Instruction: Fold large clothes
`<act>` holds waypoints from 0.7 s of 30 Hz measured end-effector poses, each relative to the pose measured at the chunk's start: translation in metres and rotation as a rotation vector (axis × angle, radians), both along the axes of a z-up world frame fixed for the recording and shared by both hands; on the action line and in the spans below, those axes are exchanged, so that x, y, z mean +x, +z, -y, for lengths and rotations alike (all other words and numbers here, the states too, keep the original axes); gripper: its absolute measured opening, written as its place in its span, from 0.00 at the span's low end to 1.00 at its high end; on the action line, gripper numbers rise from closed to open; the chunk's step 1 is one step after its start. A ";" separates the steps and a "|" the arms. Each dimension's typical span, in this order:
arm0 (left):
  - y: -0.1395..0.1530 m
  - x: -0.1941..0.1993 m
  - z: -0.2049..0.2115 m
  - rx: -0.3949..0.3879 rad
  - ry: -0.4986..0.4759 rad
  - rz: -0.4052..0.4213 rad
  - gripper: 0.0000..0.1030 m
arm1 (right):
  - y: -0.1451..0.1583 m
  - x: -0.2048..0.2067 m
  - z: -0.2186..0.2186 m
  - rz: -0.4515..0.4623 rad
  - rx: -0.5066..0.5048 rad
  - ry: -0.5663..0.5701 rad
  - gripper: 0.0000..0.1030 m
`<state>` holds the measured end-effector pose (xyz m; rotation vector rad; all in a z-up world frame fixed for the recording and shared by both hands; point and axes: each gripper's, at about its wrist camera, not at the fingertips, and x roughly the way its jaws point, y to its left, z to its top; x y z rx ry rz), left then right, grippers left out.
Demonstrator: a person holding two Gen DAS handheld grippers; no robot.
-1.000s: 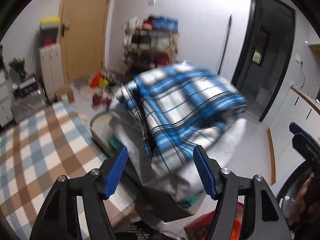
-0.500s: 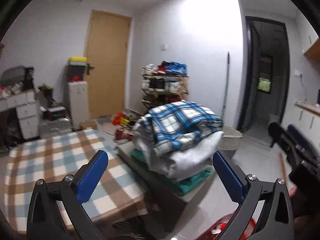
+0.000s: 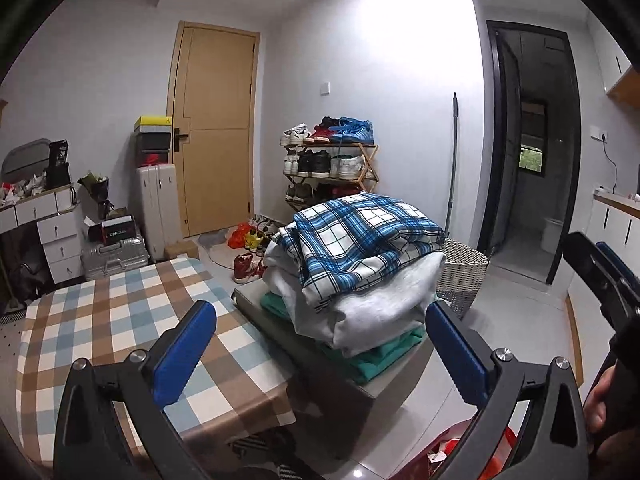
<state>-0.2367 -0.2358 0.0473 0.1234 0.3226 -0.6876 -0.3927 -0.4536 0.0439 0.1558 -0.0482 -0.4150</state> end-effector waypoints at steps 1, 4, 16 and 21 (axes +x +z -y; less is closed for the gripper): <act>-0.001 -0.001 0.001 0.003 0.001 0.001 0.99 | -0.001 0.000 0.000 -0.001 -0.005 -0.004 1.00; -0.003 -0.003 0.003 0.020 -0.001 -0.003 0.99 | -0.004 0.001 0.001 -0.010 -0.011 -0.006 1.00; 0.000 -0.009 -0.002 0.023 -0.003 -0.003 0.99 | -0.005 -0.005 0.005 -0.003 0.018 -0.002 1.00; 0.001 -0.010 -0.001 0.026 -0.001 -0.002 0.99 | -0.004 -0.005 0.005 -0.003 0.021 0.001 1.00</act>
